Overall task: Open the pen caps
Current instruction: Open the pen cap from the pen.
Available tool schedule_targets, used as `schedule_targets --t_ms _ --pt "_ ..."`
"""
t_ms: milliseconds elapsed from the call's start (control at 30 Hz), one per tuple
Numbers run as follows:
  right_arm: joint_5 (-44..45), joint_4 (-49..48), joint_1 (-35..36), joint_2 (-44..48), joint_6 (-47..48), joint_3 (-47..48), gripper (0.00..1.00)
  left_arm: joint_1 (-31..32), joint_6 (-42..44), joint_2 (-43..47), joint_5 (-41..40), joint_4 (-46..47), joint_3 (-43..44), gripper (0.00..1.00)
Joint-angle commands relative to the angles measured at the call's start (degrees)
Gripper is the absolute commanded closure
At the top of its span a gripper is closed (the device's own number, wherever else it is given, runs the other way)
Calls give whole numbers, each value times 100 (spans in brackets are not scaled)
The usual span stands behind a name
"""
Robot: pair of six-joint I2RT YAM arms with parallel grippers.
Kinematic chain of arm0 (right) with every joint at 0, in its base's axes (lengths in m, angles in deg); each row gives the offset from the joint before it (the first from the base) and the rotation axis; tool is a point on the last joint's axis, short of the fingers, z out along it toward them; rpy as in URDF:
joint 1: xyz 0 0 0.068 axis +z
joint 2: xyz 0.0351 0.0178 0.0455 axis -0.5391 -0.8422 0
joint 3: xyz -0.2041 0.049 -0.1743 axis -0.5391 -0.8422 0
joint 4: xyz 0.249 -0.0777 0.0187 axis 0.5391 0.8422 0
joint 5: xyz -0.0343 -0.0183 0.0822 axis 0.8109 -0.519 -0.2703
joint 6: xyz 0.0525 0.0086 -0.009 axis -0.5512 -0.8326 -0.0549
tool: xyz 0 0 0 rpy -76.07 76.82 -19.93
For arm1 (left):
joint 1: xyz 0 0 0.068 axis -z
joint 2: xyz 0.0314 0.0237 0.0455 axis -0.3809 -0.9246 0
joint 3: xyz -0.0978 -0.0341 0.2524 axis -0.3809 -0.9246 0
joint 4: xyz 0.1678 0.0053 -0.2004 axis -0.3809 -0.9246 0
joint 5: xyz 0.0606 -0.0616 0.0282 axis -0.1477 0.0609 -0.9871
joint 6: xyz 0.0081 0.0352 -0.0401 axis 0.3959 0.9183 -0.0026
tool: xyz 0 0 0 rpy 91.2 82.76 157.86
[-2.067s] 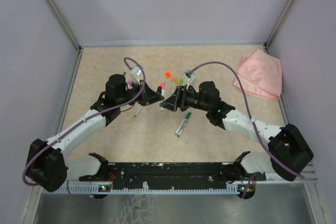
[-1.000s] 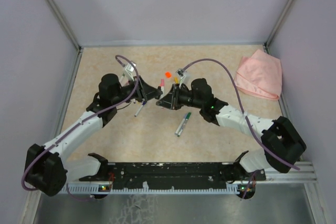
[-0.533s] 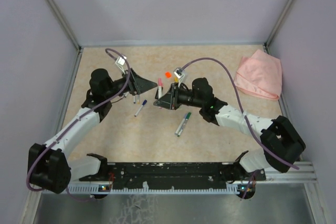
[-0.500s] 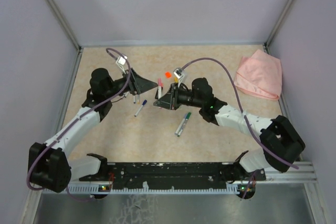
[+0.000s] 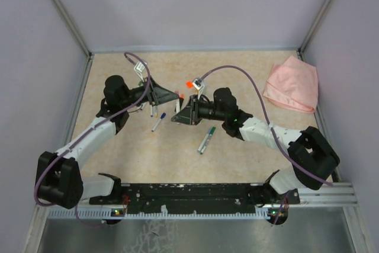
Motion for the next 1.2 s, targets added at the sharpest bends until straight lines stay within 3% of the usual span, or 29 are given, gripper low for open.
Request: schedule_targets --t_ms 0,167,333,533,767,1000,1167 --pt "-122 -284 132 -67 109 395 100 -15 -105 -62 234 364 138 58" --pt "-148 -259 168 -126 135 458 100 -15 -89 -112 250 364 142 61" --pt "-157 -202 209 -196 170 543 100 -16 -64 -136 261 382 153 84" --pt "-164 -154 210 -251 177 566 100 -68 172 -129 -62 233 358 98" --pt "-290 -173 206 -305 132 506 100 -599 556 -544 -494 611 1197 100" --pt "-425 -87 214 -394 62 499 100 -1131 248 -1240 -869 1825 2079 100" --pt "-429 63 217 -381 99 540 100 -1254 182 -1657 -1139 2009 2790 100"
